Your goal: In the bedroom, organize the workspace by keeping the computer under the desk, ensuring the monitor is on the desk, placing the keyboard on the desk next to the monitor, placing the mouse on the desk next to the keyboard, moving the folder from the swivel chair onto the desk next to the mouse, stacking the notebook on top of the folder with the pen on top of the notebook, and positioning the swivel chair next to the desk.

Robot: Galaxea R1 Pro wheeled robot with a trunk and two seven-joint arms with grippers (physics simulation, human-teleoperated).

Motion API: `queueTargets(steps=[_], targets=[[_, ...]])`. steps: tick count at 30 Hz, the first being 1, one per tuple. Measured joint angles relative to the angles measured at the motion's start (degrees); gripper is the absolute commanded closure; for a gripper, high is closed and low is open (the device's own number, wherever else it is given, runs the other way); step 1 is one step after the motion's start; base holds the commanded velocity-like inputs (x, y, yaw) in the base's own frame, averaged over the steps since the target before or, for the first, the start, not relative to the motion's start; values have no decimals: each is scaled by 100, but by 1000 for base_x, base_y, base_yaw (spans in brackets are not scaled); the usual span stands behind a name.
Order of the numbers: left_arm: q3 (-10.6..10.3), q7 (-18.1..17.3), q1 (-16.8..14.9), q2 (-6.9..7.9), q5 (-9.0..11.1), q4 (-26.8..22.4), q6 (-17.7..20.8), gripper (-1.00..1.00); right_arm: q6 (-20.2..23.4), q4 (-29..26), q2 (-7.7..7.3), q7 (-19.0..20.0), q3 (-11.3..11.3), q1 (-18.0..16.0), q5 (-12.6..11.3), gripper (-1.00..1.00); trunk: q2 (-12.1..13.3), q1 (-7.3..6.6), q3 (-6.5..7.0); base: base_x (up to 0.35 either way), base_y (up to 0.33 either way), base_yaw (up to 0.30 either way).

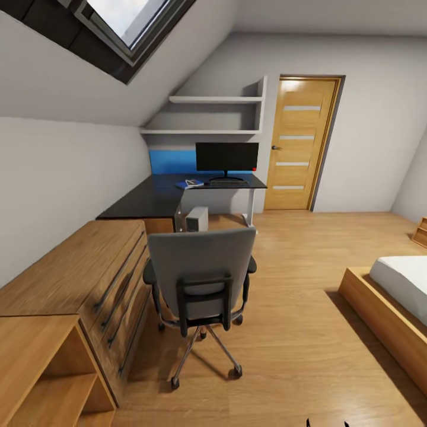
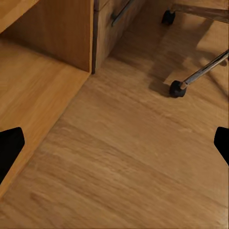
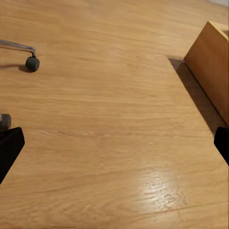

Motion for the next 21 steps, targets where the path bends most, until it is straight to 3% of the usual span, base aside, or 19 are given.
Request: queueTargets(steps=[4, 10, 14, 17, 21], targets=[[-33, 38, 0, -23, 13, 18, -75, -100, 0, 38, -27, 82, -6, 4, -8, -100, -160, 88, -72, 0, 0, 0], [-237, 68, 0, -229, 4, 93, -131, -100, -8, 61, -108, 126, 6, 10, -10, -100, -401, 220, -180, 0, 0, 0], [-286, 84, -1, -268, 3, 107, -150, -100, -5, 65, -122, 123, 6, 14, -8, -100, -562, 308, -251, 0, 0, 0], [-270, 121, -1, -265, 8, 107, -156, -100, 0, 66, -130, 128, -1, 15, -8, -100, -682, 374, -305, 0, 0, 0], [-191, 252, -1, -150, 31, 88, -158, -100, 6, 62, -162, 142, -4, 16, -15, -100, -842, 461, -377, 0, 0, 0]])
